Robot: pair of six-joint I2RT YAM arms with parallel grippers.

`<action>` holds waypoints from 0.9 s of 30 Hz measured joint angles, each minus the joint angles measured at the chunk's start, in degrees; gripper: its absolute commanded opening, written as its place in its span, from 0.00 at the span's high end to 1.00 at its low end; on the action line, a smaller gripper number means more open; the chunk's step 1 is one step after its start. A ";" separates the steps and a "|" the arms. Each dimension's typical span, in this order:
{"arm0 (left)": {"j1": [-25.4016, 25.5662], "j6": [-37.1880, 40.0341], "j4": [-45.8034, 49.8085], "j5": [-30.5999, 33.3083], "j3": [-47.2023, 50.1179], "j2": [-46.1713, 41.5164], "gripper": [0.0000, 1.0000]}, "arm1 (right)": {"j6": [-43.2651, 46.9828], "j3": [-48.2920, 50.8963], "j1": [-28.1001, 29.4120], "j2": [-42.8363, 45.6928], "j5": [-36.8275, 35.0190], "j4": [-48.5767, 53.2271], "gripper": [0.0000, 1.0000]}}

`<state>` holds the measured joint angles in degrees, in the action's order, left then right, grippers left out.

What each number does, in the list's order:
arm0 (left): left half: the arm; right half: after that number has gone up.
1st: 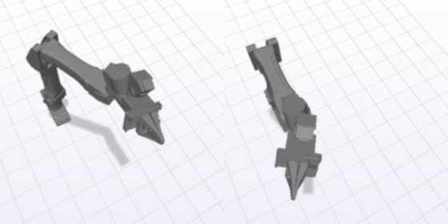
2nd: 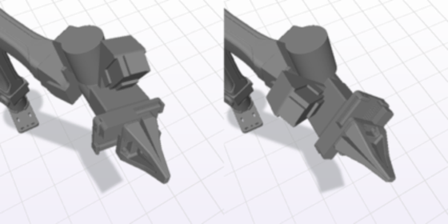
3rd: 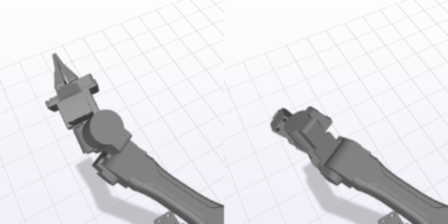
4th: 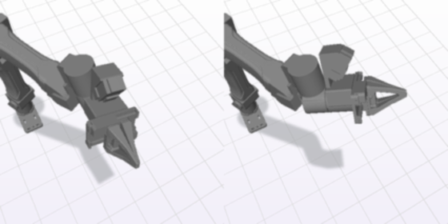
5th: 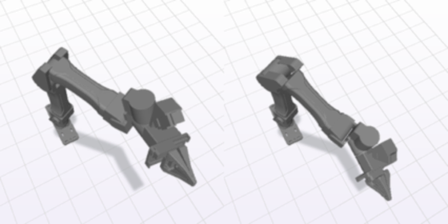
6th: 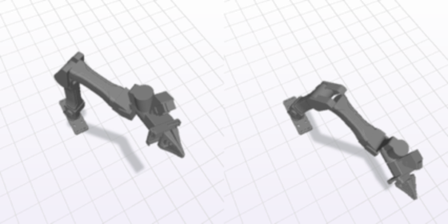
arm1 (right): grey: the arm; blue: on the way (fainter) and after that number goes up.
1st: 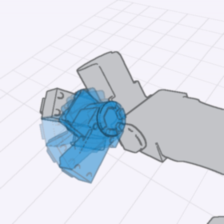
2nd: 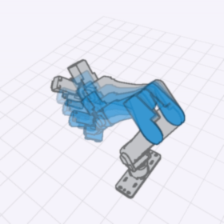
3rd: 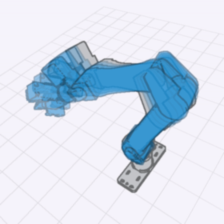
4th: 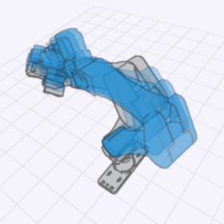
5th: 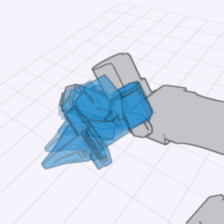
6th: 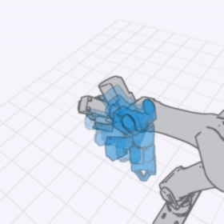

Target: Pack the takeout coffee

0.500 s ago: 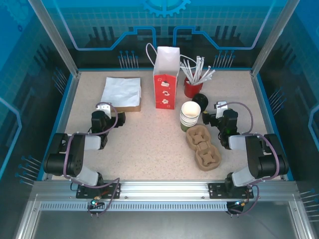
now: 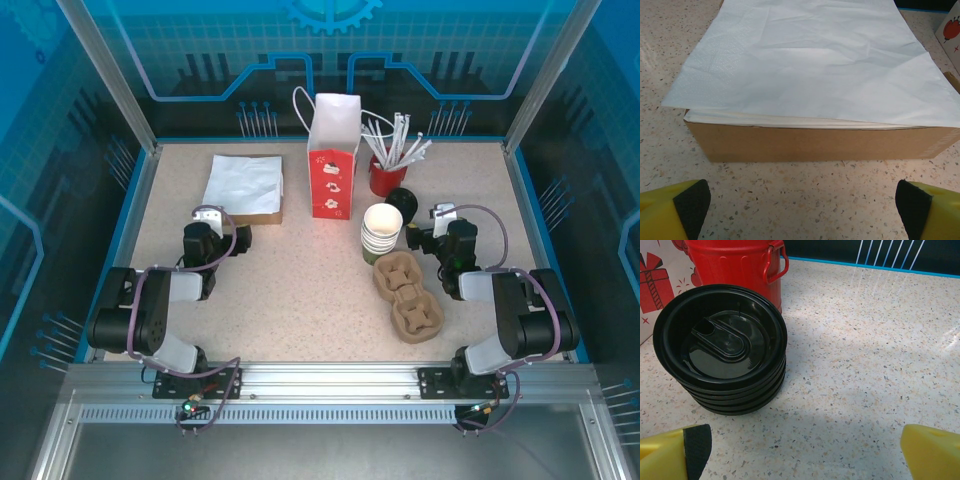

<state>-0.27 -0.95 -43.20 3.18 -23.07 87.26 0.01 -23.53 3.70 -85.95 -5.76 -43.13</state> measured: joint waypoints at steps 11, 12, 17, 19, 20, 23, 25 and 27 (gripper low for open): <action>0.07 -3.23 14.10 2.78 -1.42 -17.27 0.01 | -2.21 -7.54 -1.62 8.94 -2.21 17.86 0.00; 0.07 -4.02 16.37 2.80 -2.03 -19.87 0.01 | -2.56 -8.81 -1.92 11.21 -2.38 20.50 0.00; 0.07 -12.26 33.27 2.47 -7.82 -30.77 0.01 | -6.32 -17.75 -2.34 21.35 -2.54 38.93 0.00; 0.07 -15.85 41.29 0.79 -11.74 -32.57 0.01 | -9.51 -21.88 -2.29 23.52 -2.32 46.84 0.00; 0.07 -17.22 45.00 -0.79 -13.84 -32.96 0.01 | -11.63 -23.71 -2.23 24.39 -2.34 50.60 0.00; 0.09 -20.28 53.59 -6.58 -18.58 -33.31 0.01 | -17.79 -28.04 -1.99 26.18 -2.29 61.40 0.00; 0.42 -22.12 57.88 -10.71 -19.61 -33.57 0.01 | -20.41 -29.83 -1.55 26.80 -1.22 66.95 0.00; 1.07 -23.61 61.55 -14.29 -19.65 -33.66 0.01 | -22.12 -31.10 -0.61 27.21 0.42 71.91 0.00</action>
<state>0.80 -24.56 18.35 -11.11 -42.72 53.60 -22.11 -54.63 3.09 -58.74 -5.34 28.77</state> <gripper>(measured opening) 0.986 0.999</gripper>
